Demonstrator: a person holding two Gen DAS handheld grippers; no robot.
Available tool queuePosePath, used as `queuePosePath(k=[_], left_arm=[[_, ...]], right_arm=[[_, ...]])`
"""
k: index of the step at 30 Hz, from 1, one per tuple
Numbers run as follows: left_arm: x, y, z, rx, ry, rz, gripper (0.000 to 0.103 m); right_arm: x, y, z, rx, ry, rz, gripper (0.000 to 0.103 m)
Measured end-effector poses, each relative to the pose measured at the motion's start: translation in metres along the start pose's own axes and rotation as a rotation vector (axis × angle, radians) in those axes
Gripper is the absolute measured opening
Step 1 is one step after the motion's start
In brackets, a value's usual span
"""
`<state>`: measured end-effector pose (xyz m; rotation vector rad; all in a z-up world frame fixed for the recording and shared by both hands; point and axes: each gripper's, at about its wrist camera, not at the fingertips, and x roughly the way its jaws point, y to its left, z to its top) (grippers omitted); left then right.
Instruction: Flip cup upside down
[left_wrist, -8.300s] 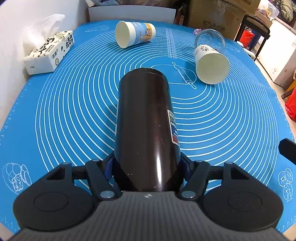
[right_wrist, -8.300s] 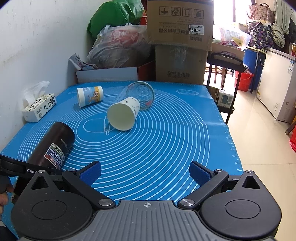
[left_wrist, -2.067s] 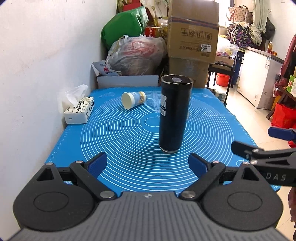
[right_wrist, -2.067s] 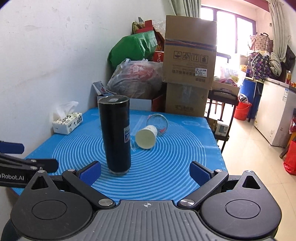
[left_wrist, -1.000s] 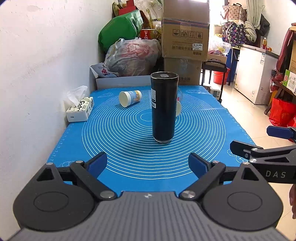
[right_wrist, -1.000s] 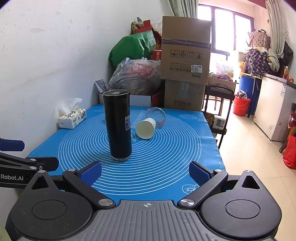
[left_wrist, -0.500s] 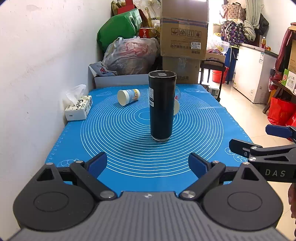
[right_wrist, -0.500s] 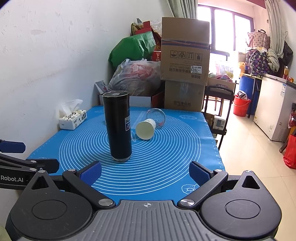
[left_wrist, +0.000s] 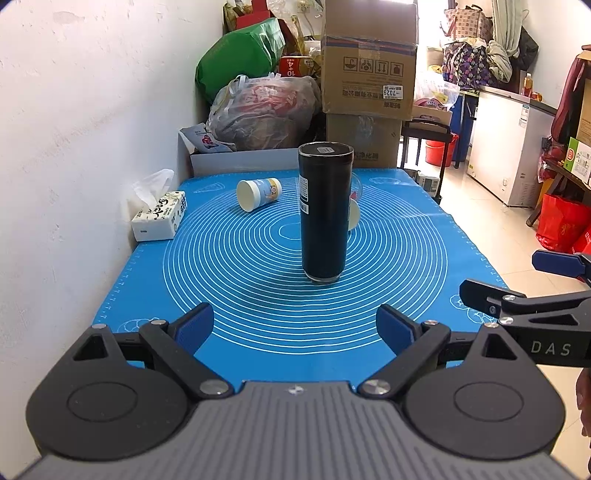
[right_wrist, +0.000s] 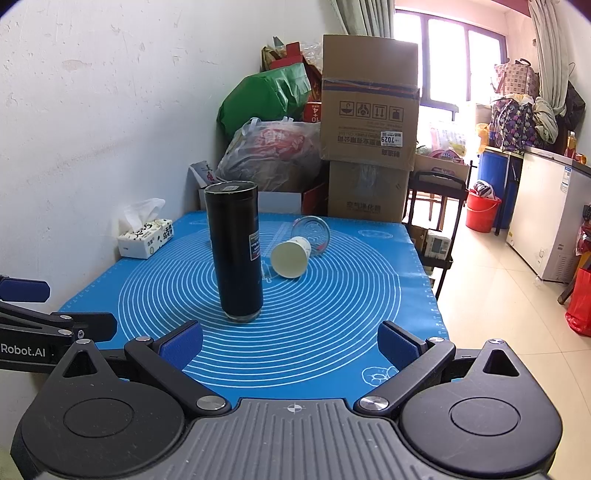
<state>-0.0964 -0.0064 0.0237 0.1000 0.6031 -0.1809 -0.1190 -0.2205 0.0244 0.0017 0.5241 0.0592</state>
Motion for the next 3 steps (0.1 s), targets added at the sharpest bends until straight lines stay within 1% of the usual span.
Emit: queuePosePath(k=[3], left_arm=[[0.0004, -0.0002, 0.0009, 0.002, 0.002, -0.001, 0.094]], right_arm=[[-0.0001, 0.0000, 0.0001, 0.000, -0.001, 0.000, 0.103]])
